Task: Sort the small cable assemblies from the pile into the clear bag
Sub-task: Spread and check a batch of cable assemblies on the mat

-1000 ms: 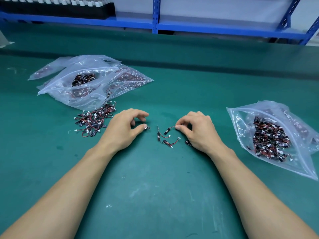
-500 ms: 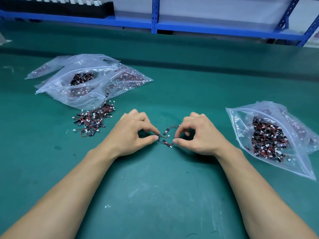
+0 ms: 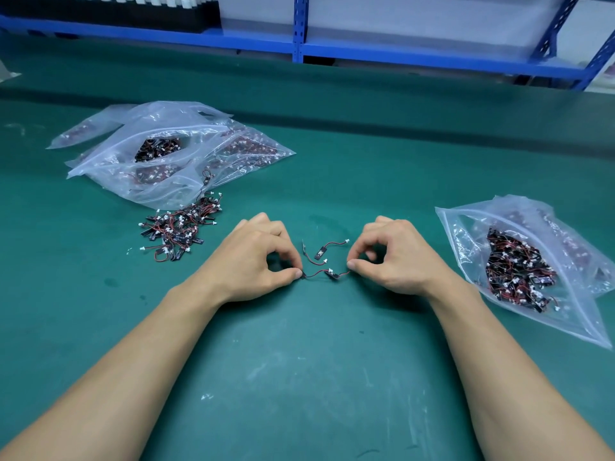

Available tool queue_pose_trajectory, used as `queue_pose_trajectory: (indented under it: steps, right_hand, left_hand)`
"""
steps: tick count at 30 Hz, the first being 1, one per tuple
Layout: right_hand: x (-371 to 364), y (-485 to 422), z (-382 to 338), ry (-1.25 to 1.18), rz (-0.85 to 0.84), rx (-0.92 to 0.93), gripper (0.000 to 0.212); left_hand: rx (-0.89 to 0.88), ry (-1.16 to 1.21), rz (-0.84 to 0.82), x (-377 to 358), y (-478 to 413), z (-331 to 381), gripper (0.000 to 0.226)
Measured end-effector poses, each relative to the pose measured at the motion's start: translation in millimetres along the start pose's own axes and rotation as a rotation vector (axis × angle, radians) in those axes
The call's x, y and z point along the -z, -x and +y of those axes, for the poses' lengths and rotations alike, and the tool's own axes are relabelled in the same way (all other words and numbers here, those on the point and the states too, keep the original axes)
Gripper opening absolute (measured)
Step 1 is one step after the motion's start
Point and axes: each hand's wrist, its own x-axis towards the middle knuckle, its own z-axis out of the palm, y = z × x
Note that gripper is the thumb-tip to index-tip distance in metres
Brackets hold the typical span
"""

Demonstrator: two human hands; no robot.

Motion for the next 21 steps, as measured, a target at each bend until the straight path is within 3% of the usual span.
queue_pose_trajectory:
  steps: [9,13,17,21]
  right_hand:
    - [7,-2,9,0.044,0.227,-0.12,0.023]
    - [4,-2,8,0.05,0.204,-0.147,0.015]
    - [11,0,6,-0.034,0.304,-0.168,0.015]
    - [21,6,2,-0.011,0.165,-0.094,0.021]
  left_hand:
    - [-0.023,0.046,-0.034,0,2,1,0.011]
    - [-0.03,0.063,-0.038,2,2,3,0.007]
    - [0.042,0.025,0.146,10,0,-5,0.011]
    - [0.2,-0.047,0.16,17,2,-20,0.022]
